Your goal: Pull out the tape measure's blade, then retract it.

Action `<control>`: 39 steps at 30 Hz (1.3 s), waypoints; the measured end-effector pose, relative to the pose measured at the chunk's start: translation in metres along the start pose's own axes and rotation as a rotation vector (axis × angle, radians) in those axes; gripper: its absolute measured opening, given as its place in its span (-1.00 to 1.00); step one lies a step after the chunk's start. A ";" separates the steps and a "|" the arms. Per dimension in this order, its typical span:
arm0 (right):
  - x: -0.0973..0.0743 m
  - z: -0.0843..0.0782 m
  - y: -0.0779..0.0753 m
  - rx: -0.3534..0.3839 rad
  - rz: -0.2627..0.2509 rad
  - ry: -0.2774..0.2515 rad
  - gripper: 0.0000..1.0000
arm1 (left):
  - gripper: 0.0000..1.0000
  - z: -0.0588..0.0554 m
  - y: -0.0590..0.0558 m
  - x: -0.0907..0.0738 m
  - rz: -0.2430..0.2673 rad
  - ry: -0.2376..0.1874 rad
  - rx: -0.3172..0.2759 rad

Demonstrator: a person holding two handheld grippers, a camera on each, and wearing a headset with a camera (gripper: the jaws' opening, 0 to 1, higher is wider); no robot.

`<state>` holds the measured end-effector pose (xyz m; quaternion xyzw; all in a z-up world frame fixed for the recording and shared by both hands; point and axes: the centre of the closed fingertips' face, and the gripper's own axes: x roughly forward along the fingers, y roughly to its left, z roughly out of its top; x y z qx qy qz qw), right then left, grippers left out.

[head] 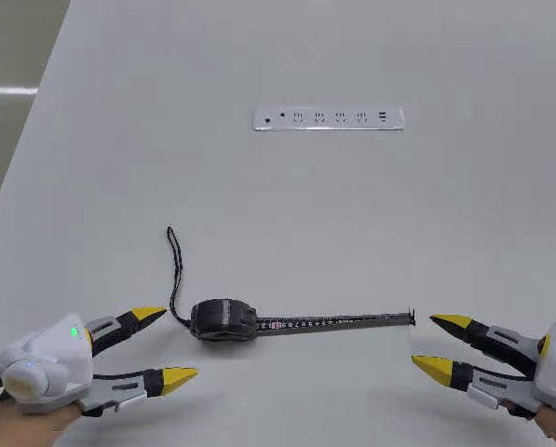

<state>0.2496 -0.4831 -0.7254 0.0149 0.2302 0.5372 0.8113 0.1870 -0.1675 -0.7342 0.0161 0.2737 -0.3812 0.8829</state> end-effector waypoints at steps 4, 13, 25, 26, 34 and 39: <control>-0.005 -0.001 0.004 0.000 -0.012 -0.004 -0.13 | 0.19 -0.004 -0.002 -0.008 0.011 -0.011 -0.023; -0.016 -0.001 0.014 0.021 -0.058 -0.038 -0.08 | 0.21 -0.009 -0.005 -0.025 0.065 -0.033 -0.059; -0.027 0.003 0.030 0.043 -0.100 -0.091 -0.05 | 0.22 -0.019 -0.011 -0.045 0.113 -0.044 -0.092; -0.027 0.003 0.031 0.040 -0.101 -0.091 -0.05 | 0.23 -0.020 -0.011 -0.046 0.119 -0.043 -0.091; -0.036 0.002 0.039 0.024 -0.124 -0.091 -0.05 | 0.23 -0.028 -0.013 -0.062 0.160 -0.043 -0.097; -0.041 -0.001 0.043 0.020 -0.136 -0.085 -0.04 | 0.23 -0.033 -0.014 -0.073 0.186 -0.042 -0.100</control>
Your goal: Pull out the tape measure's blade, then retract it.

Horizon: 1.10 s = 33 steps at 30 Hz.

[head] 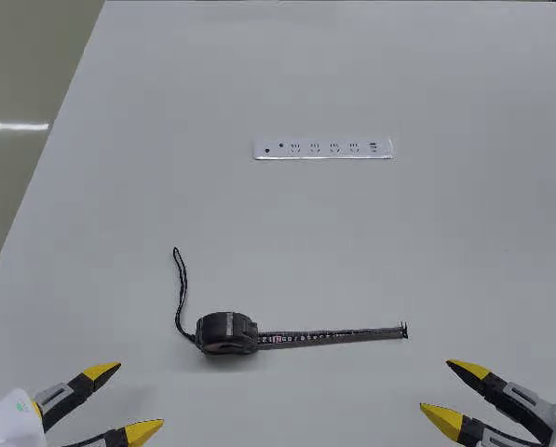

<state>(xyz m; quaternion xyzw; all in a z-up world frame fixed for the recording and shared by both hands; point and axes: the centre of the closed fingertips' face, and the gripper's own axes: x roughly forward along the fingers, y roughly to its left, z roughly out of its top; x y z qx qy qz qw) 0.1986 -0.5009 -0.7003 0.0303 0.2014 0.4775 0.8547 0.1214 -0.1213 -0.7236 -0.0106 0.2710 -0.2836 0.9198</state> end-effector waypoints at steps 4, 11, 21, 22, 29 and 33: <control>-0.003 -0.001 0.003 0.007 -0.007 -0.006 -0.02 | 0.23 -0.003 -0.001 -0.005 0.010 0.004 -0.002; -0.009 -0.004 0.009 0.008 -0.019 -0.006 -0.01 | 0.22 -0.008 -0.003 -0.011 0.011 0.006 -0.012; -0.019 -0.009 0.017 0.025 -0.034 -0.012 -0.01 | 0.24 -0.018 -0.008 -0.021 0.029 0.013 -0.034; -0.019 -0.009 0.019 0.025 -0.035 -0.013 -0.01 | 0.24 -0.018 -0.008 -0.021 0.032 0.013 -0.035; -0.018 -0.010 0.024 0.035 -0.034 -0.017 0.00 | 0.24 -0.018 -0.006 -0.024 0.044 0.004 -0.037; -0.018 -0.009 0.023 0.038 -0.036 -0.023 -0.01 | 0.25 -0.018 -0.007 -0.024 0.037 0.007 -0.039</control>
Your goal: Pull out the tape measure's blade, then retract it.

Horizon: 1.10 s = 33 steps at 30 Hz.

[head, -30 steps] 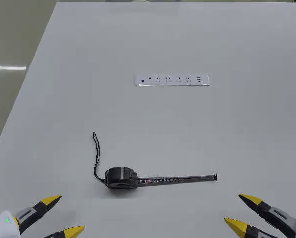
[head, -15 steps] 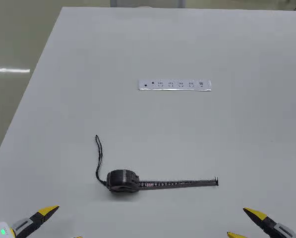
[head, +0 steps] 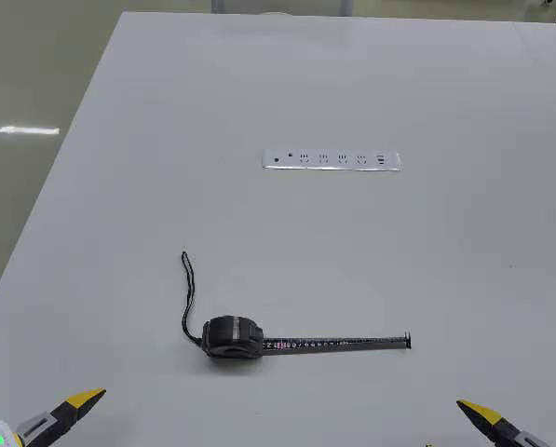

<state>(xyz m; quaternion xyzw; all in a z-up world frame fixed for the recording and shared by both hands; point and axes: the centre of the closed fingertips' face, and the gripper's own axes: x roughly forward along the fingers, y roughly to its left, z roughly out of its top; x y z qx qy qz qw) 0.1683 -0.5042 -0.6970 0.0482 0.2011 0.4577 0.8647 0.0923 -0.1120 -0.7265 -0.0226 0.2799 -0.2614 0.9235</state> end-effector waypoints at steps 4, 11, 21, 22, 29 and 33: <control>-0.001 -0.001 0.000 0.000 -0.001 0.005 -0.01 | 0.25 -0.001 0.000 0.000 0.001 0.007 0.001; -0.002 0.001 0.001 0.010 -0.001 -0.004 -0.01 | 0.25 0.000 -0.002 0.001 0.002 0.005 0.004; -0.001 0.000 0.002 0.000 -0.001 0.003 0.03 | 0.25 0.001 -0.003 0.002 -0.003 0.000 0.001; -0.001 0.000 0.002 0.001 -0.002 0.002 0.03 | 0.25 0.000 -0.004 0.003 -0.005 0.006 0.006; -0.001 -0.001 0.002 0.002 0.002 0.002 0.02 | 0.25 0.001 -0.003 0.004 -0.008 0.005 0.006; 0.000 0.000 0.001 -0.002 0.002 0.002 0.02 | 0.25 0.002 -0.004 0.005 -0.010 0.004 0.006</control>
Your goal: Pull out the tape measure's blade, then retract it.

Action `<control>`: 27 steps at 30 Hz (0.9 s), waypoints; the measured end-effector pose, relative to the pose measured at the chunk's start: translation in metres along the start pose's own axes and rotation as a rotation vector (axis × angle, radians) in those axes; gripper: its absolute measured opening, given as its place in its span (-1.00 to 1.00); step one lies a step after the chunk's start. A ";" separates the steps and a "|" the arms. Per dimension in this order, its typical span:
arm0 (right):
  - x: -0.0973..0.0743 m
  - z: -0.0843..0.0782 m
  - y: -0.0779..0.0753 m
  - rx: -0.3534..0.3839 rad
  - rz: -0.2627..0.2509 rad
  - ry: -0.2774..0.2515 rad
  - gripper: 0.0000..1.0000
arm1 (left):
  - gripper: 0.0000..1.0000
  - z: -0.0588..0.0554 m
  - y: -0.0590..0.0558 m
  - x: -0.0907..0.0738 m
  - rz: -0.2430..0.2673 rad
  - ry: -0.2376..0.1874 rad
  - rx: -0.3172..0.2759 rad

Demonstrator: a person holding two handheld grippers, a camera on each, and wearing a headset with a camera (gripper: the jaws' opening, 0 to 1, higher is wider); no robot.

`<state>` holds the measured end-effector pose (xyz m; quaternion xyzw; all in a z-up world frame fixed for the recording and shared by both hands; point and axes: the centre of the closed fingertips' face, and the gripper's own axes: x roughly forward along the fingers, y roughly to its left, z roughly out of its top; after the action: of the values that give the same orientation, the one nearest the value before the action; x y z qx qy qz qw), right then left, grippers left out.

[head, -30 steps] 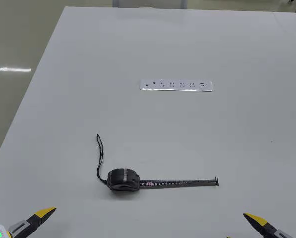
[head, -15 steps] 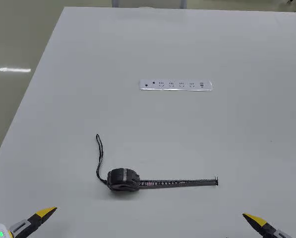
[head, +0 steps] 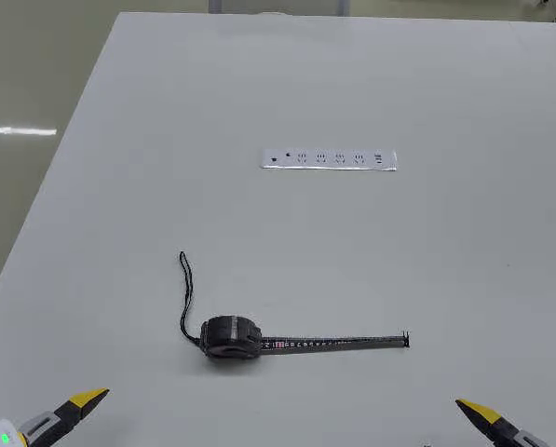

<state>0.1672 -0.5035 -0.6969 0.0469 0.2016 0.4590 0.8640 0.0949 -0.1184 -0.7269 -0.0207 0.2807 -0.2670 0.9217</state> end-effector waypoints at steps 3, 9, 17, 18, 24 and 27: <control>0.002 0.001 0.000 -0.001 0.002 -0.001 0.02 | 0.25 0.001 -0.002 0.004 0.001 0.001 0.002; 0.007 0.002 0.003 -0.007 0.014 0.005 0.02 | 0.25 0.005 -0.006 0.010 -0.004 0.004 0.004; 0.011 0.003 0.004 -0.006 0.019 0.003 0.02 | 0.26 0.007 -0.006 0.019 0.007 0.008 -0.003; 0.012 0.004 0.004 -0.007 0.019 0.003 0.02 | 0.25 0.007 -0.007 0.020 0.008 0.011 0.006; 0.015 0.005 0.004 -0.010 0.022 0.000 0.02 | 0.26 0.007 -0.010 0.026 0.007 0.014 -0.006; 0.016 0.006 0.004 -0.013 0.022 0.000 0.02 | 0.26 0.007 -0.011 0.029 0.011 0.018 -0.006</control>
<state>0.1746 -0.4876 -0.6957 0.0433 0.1983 0.4699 0.8591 0.1136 -0.1428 -0.7339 -0.0196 0.2900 -0.2612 0.9205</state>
